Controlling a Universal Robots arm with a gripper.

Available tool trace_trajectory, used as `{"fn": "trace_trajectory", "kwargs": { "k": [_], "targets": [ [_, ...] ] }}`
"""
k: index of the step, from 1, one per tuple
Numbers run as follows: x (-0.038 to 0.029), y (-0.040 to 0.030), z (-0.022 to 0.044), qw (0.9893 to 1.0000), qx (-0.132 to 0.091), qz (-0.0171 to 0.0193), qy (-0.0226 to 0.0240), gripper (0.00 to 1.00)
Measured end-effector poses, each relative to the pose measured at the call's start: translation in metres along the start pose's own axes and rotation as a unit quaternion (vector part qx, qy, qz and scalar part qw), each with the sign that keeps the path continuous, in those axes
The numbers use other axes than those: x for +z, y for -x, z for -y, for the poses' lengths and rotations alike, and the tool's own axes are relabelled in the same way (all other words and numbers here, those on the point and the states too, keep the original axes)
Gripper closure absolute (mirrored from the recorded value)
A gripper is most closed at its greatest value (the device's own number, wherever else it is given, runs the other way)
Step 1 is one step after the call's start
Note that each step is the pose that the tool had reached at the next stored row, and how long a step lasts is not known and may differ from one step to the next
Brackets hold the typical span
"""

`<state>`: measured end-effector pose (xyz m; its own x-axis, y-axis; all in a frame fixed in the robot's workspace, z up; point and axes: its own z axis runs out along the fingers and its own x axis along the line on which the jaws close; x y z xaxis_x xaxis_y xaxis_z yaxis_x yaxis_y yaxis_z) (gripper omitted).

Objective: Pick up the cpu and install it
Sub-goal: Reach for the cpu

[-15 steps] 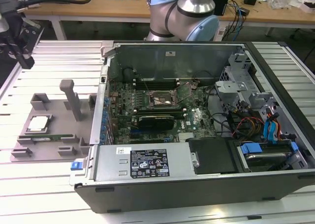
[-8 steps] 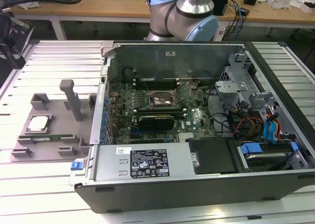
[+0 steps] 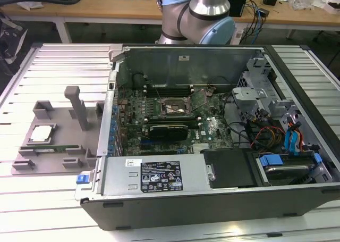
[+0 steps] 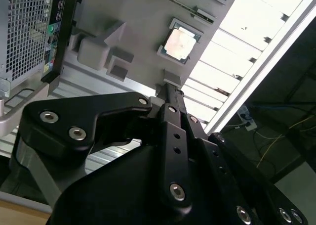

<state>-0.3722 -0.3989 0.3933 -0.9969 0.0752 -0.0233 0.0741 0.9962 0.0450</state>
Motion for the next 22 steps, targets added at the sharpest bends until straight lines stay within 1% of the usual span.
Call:
{"fn": "trace_trajectory", "kwargs": {
  "k": [2, 3, 6, 10, 12, 14, 17, 19, 22],
  "targets": [
    [0.0000, -0.0030, 0.0002, 1.0000, 0.000, 0.0000, 0.0000, 0.89],
    [-0.0001, -0.0059, 0.0004, 1.0000, 0.000, 0.0000, 0.0000, 0.89],
    [-0.0004, -0.0168, 0.0012, 1.0000, 0.000, 0.0000, 0.0000, 0.89],
    [-0.0007, -0.0284, 0.0021, 1.0000, 0.000, 0.0000, 0.0000, 0.89],
    [-0.0009, -0.0361, 0.0027, 1.0000, 0.000, 0.0000, 0.0000, 0.89],
    [-0.0010, -0.0397, 0.0029, 1.0000, 0.000, 0.0000, 0.0000, 0.89],
    [-0.0012, -0.0490, 0.0036, 1.0000, 0.000, 0.0000, 0.0000, 0.89],
    [-0.0014, -0.0525, 0.0039, 1.0000, 0.000, 0.0000, 0.0000, 0.89],
    [-0.0016, -0.0601, 0.0044, 1.0000, 0.000, 0.0000, 0.0000, 0.89]
  ]
}}
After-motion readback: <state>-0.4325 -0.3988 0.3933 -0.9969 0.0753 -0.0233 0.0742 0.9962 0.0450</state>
